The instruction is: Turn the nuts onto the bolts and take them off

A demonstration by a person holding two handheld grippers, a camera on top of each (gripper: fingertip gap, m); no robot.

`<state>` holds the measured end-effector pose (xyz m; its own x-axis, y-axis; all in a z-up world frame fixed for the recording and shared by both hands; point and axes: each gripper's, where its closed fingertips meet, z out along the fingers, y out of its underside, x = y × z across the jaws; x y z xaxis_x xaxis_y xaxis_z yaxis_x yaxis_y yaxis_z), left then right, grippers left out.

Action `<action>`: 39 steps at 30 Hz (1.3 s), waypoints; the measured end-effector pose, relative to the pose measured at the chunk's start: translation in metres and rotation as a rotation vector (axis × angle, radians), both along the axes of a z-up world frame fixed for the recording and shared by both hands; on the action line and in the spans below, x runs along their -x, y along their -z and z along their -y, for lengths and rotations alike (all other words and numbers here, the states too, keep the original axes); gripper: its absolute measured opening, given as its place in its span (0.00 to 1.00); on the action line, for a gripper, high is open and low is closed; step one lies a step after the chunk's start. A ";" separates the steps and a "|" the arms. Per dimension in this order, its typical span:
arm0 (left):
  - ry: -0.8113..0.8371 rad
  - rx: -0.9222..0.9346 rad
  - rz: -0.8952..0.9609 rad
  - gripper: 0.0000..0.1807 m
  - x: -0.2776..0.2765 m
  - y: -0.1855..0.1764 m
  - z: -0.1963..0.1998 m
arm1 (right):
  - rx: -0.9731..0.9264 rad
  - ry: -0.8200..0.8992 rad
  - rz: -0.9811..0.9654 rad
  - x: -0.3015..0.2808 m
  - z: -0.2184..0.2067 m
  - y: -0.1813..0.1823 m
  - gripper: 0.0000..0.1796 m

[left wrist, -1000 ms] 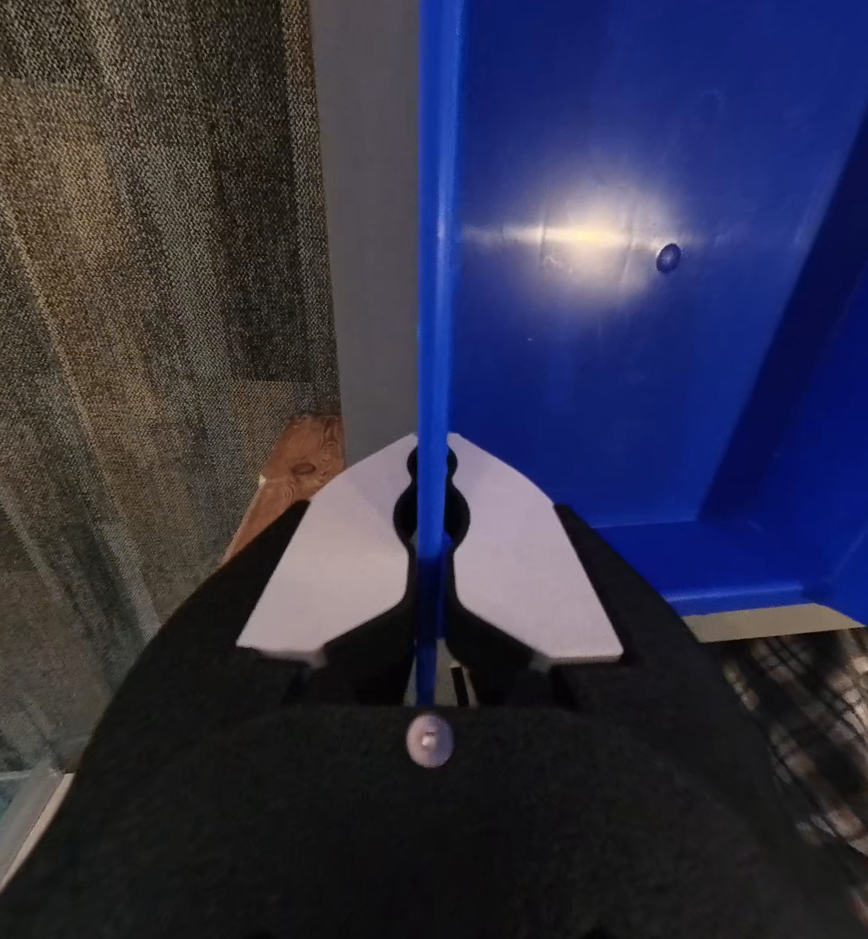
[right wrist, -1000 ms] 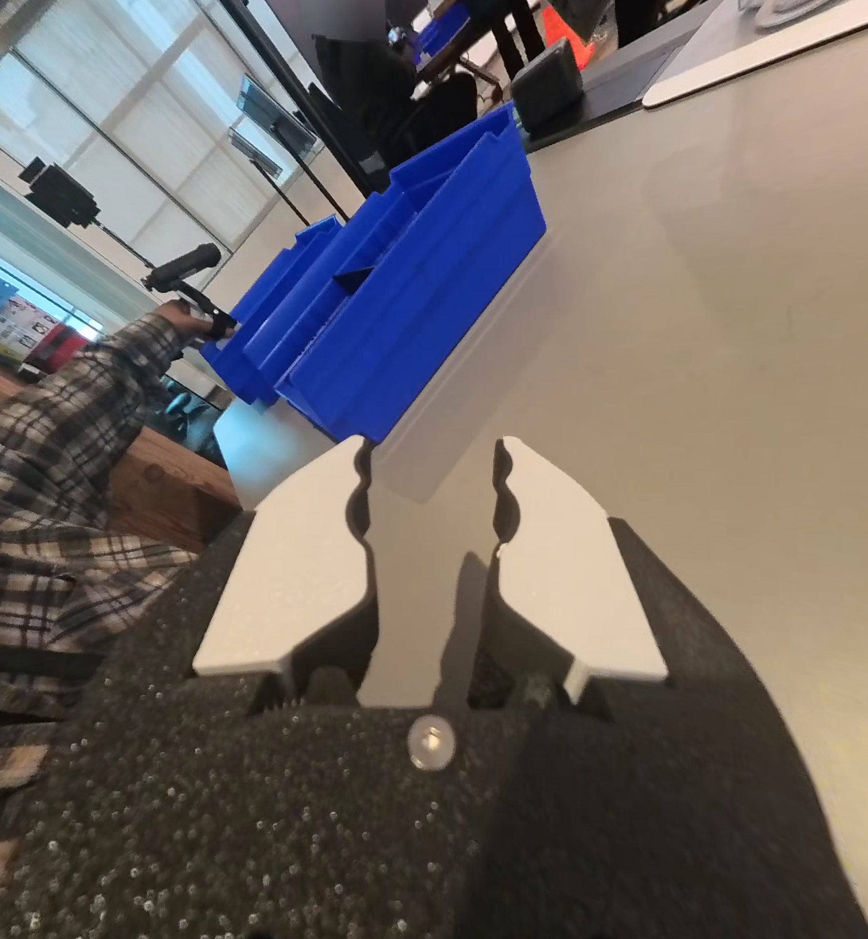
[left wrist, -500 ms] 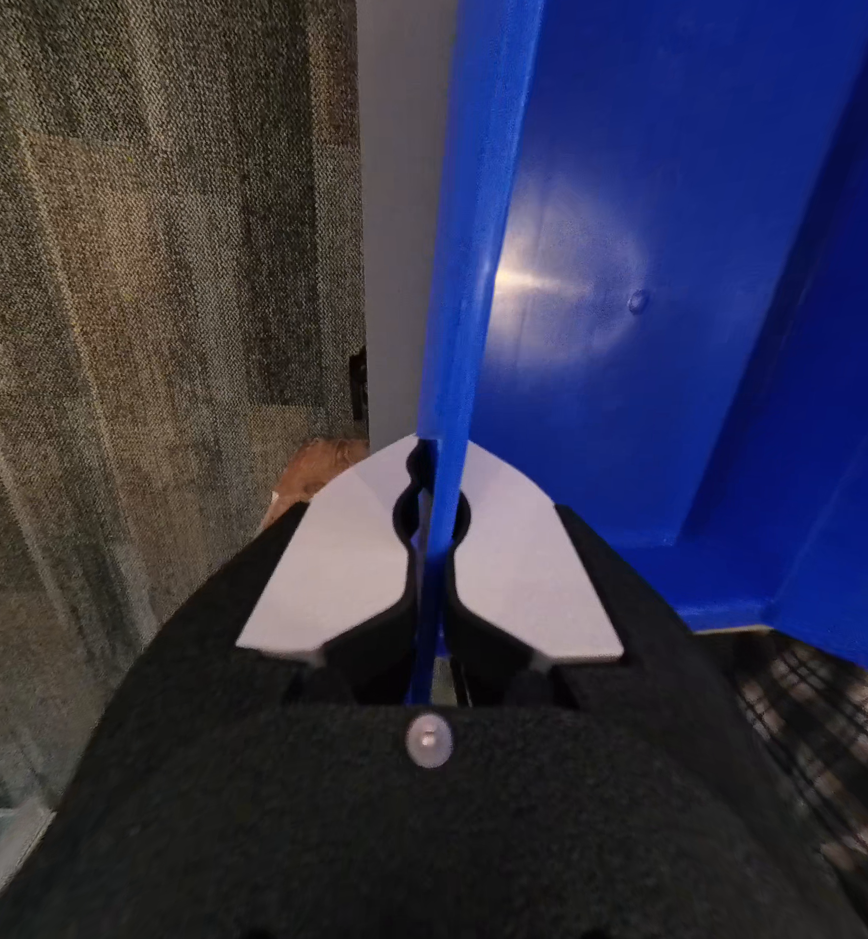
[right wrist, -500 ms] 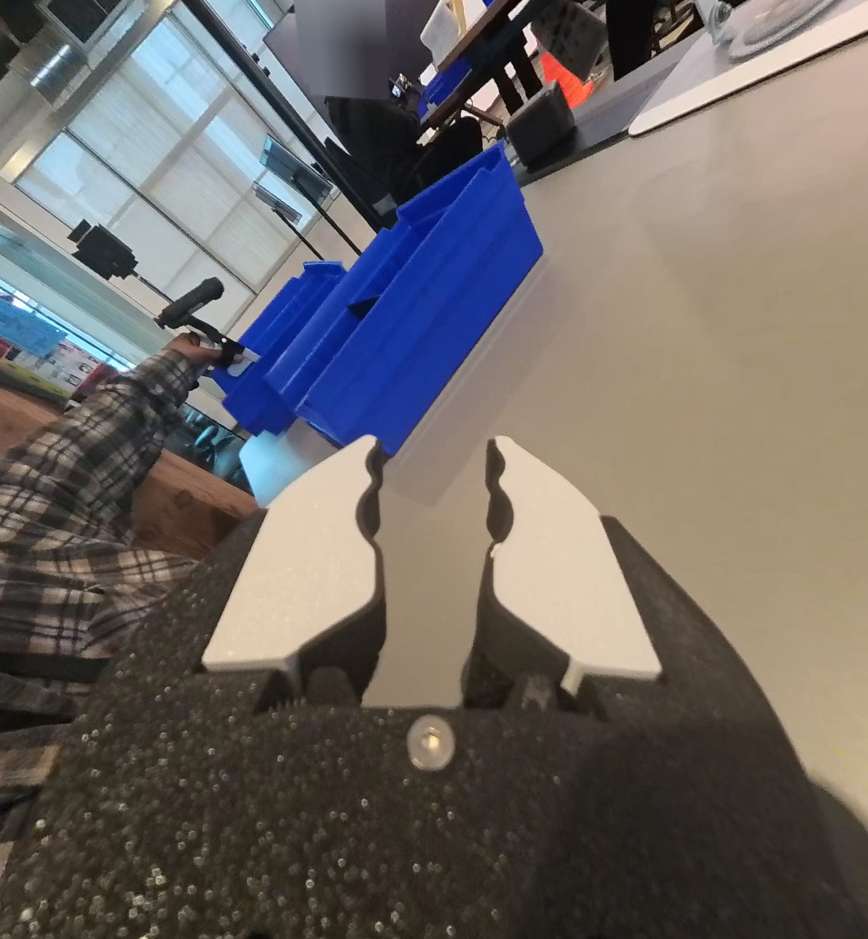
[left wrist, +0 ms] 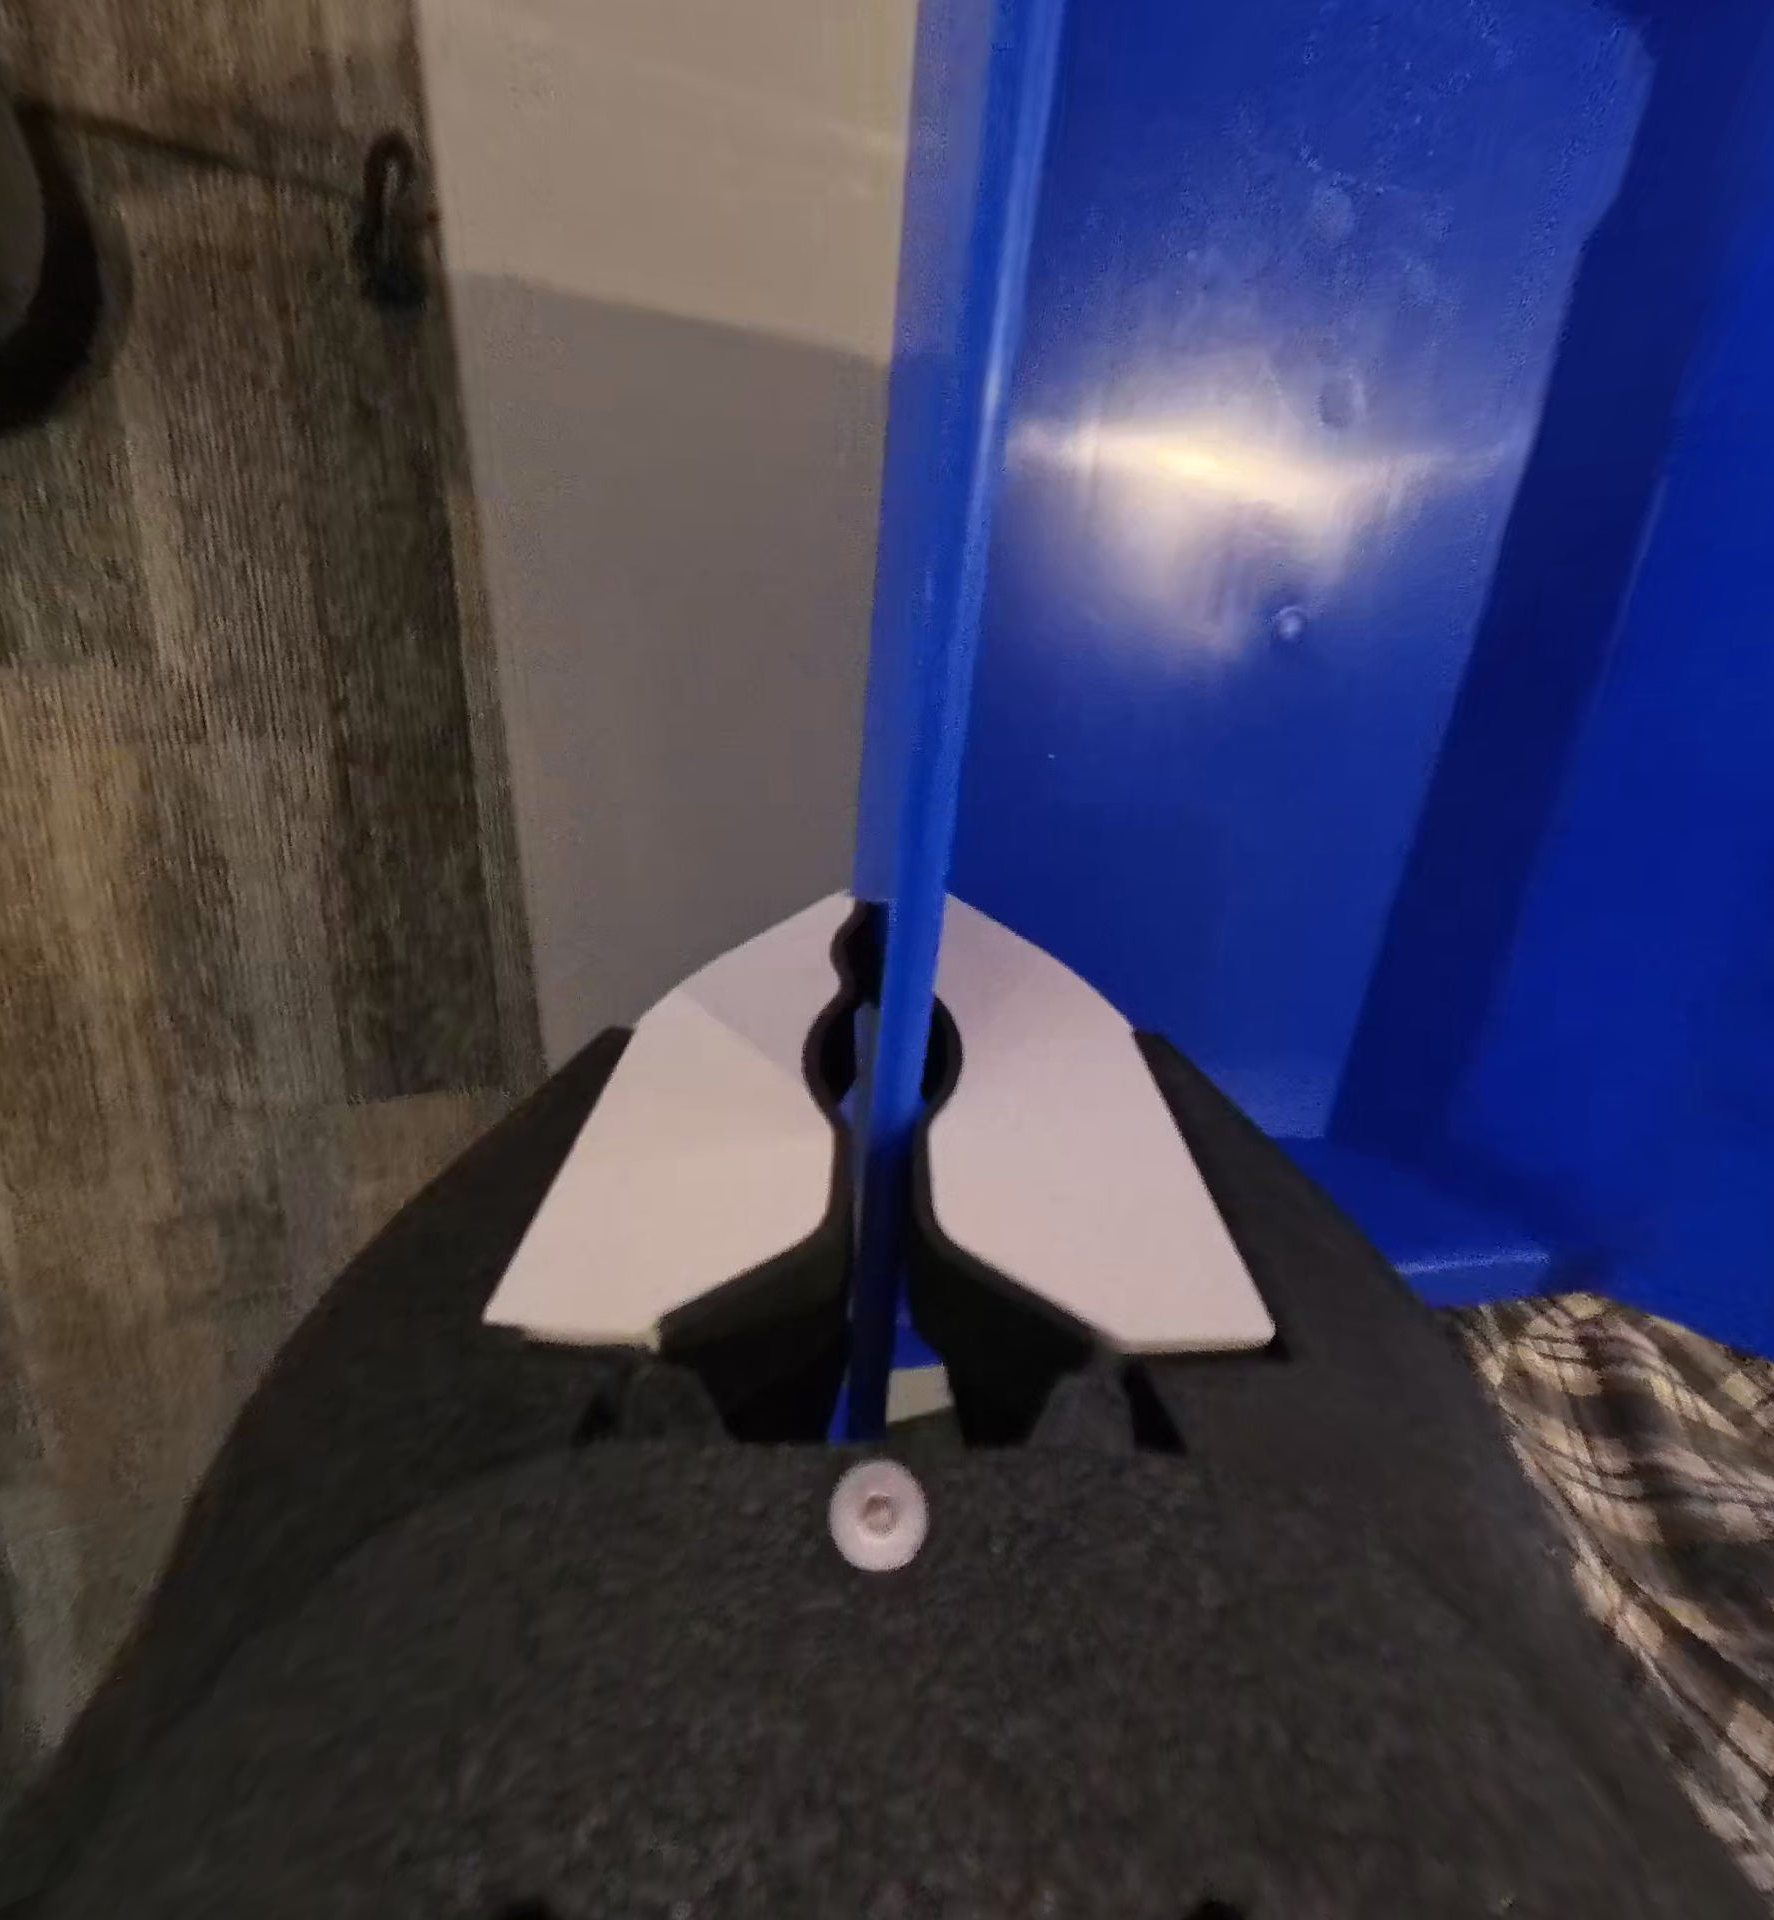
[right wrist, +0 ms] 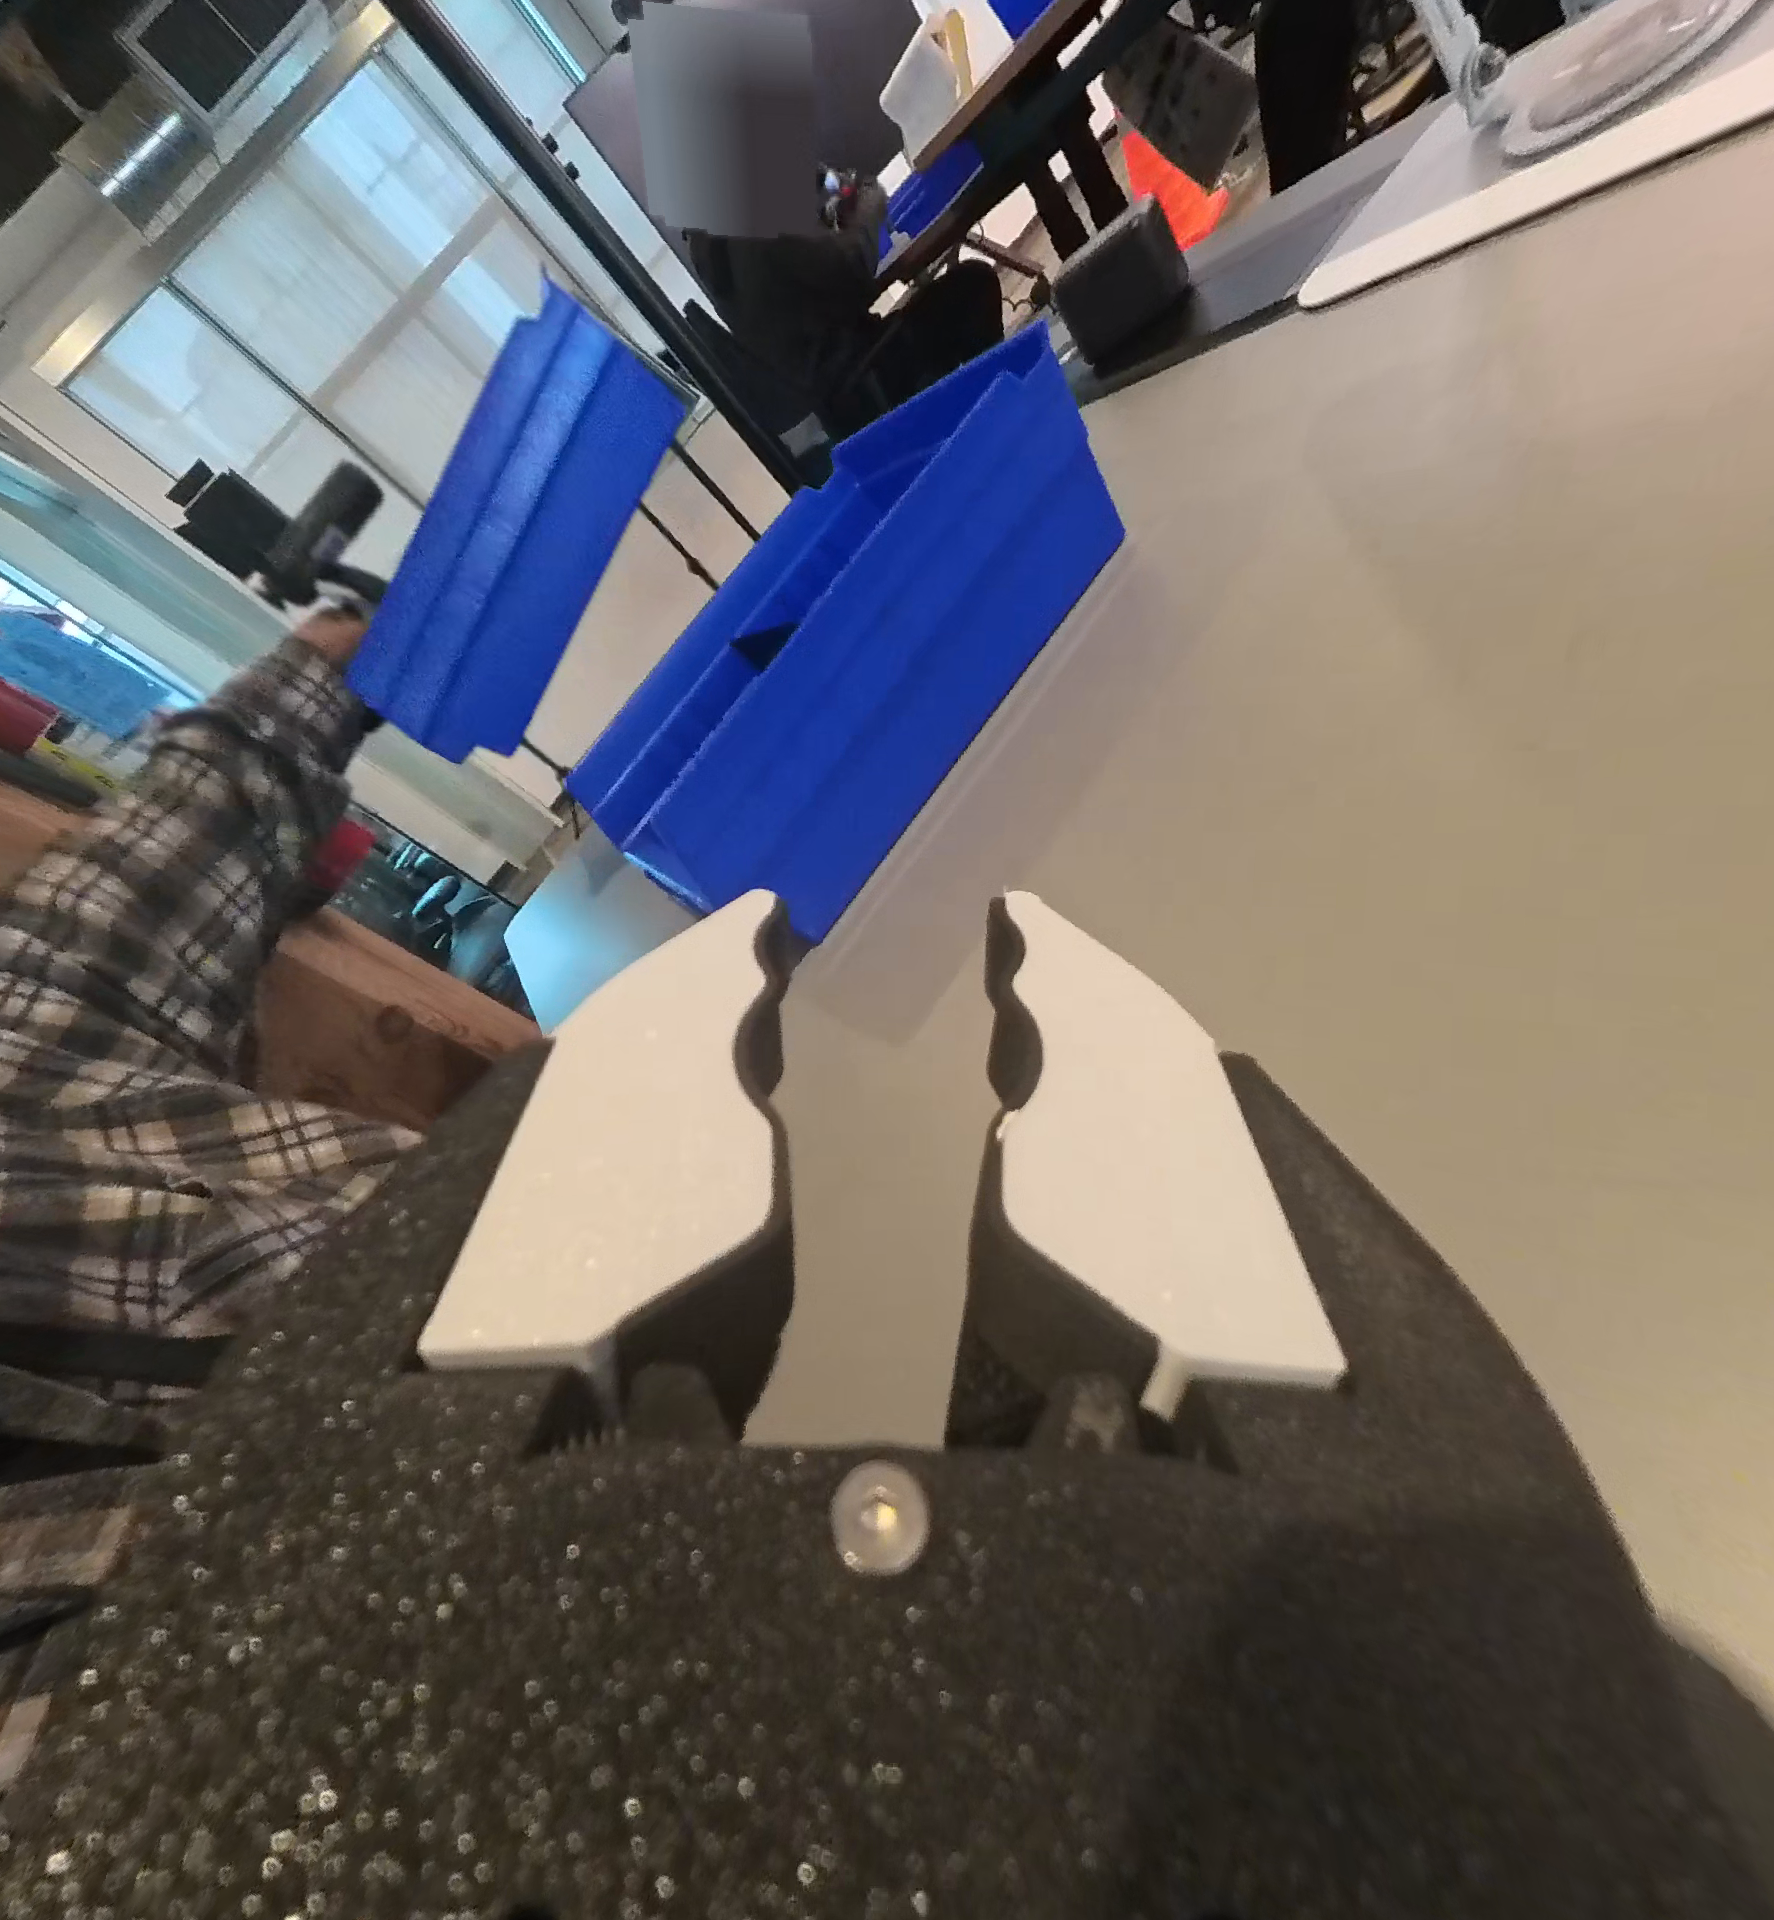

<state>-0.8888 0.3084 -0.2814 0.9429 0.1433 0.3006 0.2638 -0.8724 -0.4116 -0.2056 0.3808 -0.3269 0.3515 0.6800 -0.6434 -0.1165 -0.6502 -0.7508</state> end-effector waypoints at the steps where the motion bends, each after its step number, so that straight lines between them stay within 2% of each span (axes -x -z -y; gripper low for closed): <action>1: 0.032 -0.018 -0.016 0.03 -0.009 -0.012 -0.012 | -0.005 0.003 0.004 -0.001 0.000 -0.001 0.20; 7: 0.315 -0.075 -0.121 0.03 -0.112 -0.076 -0.103 | -0.024 0.034 0.019 -0.012 0.001 -0.012 0.20; 11: 0.557 -0.086 -0.195 0.03 -0.221 -0.101 -0.168 | -0.050 0.094 0.048 -0.034 0.003 -0.022 0.20; 15: 0.820 -0.097 -0.266 0.02 -0.349 -0.103 -0.217 | -0.066 0.189 0.060 -0.071 0.009 -0.035 0.20; 20: 1.118 -0.078 -0.322 0.03 -0.492 -0.070 -0.245 | -0.081 0.301 0.102 -0.119 0.025 -0.046 0.20; 26: 1.356 0.003 -0.370 0.03 -0.598 0.012 -0.252 | -0.073 0.385 0.121 -0.158 0.036 -0.047 0.20; 31: 1.442 0.100 -0.420 0.03 -0.634 0.075 -0.254 | -0.057 0.386 0.128 -0.167 0.033 -0.042 0.20; 34: 1.454 0.106 -0.351 0.03 -0.646 0.089 -0.254 | -0.041 0.369 0.146 -0.166 0.031 -0.035 0.21; 39: 1.481 0.109 -0.362 0.03 -0.646 0.105 -0.257 | -0.026 0.348 0.179 -0.163 0.023 -0.032 0.24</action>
<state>-0.2428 0.5651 -0.3861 0.2716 -0.9590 0.0807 -0.9426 -0.2820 -0.1787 -0.0423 0.3577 -0.2948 0.6694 0.5152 -0.5352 -0.1923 -0.5757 -0.7947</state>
